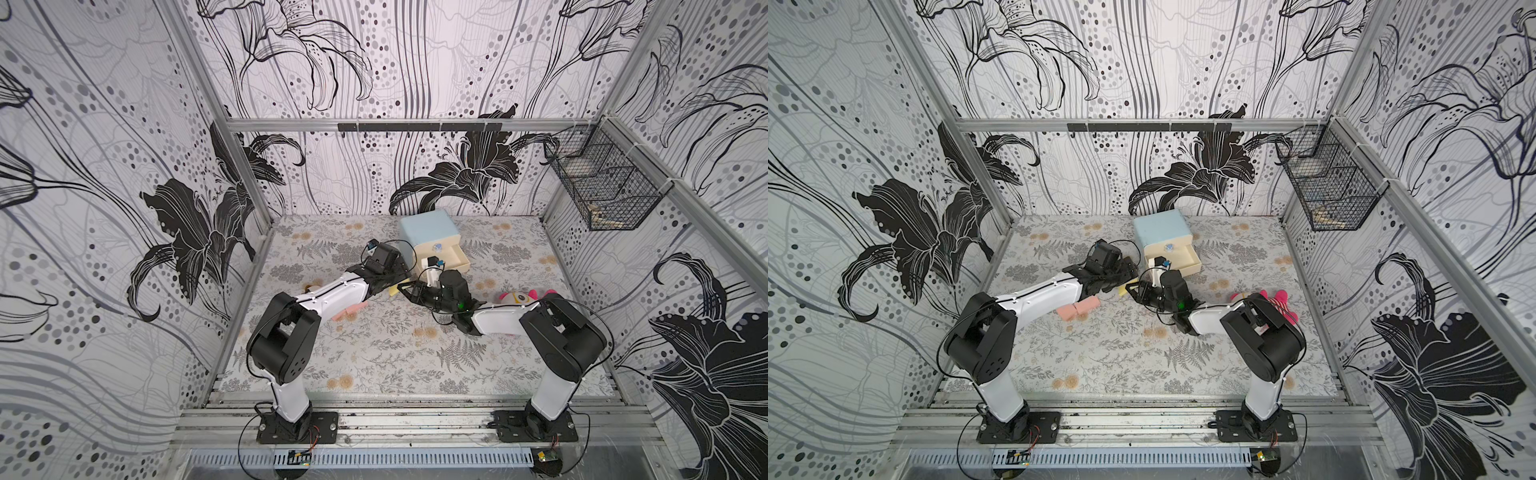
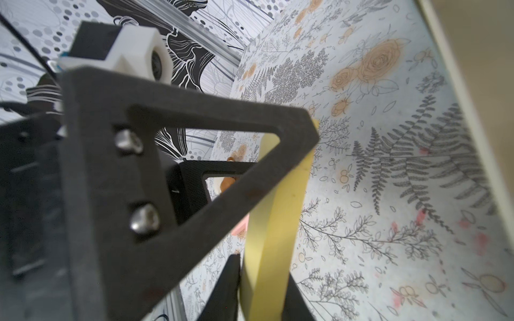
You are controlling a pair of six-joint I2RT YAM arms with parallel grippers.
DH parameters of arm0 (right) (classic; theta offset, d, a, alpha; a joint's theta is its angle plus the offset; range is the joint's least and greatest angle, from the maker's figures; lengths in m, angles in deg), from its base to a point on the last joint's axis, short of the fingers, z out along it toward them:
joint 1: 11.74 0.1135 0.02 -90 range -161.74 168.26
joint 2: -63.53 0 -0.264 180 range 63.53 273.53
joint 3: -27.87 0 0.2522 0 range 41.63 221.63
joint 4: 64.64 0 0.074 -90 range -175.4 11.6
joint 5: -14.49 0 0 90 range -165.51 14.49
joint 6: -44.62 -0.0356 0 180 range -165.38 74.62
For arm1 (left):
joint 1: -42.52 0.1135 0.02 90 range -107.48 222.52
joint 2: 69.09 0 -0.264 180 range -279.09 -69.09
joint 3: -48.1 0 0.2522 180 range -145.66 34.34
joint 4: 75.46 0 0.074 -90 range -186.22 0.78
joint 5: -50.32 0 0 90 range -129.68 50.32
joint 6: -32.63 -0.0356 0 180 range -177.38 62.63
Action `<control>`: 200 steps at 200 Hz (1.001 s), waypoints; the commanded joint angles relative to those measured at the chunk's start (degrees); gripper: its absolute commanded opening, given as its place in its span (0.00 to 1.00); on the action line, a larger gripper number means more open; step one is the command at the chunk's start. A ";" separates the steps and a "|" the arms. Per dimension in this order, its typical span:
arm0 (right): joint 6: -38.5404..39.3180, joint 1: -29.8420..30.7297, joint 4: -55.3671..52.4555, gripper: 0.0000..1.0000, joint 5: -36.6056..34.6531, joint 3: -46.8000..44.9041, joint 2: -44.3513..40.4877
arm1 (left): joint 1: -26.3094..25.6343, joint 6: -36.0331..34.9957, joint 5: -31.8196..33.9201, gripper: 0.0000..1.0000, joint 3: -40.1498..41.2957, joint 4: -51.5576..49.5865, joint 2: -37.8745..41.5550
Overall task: Please put the sticky notes in the drawer by color
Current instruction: Pick up the sticky notes from the center of the board.
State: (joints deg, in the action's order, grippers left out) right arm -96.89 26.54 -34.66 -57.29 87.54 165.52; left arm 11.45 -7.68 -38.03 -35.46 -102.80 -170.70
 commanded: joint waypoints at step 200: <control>3.27 -15.36 -33.68 0.00 1.19 7.39 -19.73 | 0.22 -33.34 -1.65 0.97 23.33 38.18 25.83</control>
State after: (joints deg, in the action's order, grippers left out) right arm -92.89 14.47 -57.54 -58.98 90.25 146.92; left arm 11.51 -29.39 -35.98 -14.37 -73.23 -145.28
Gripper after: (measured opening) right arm 0.162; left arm 0.974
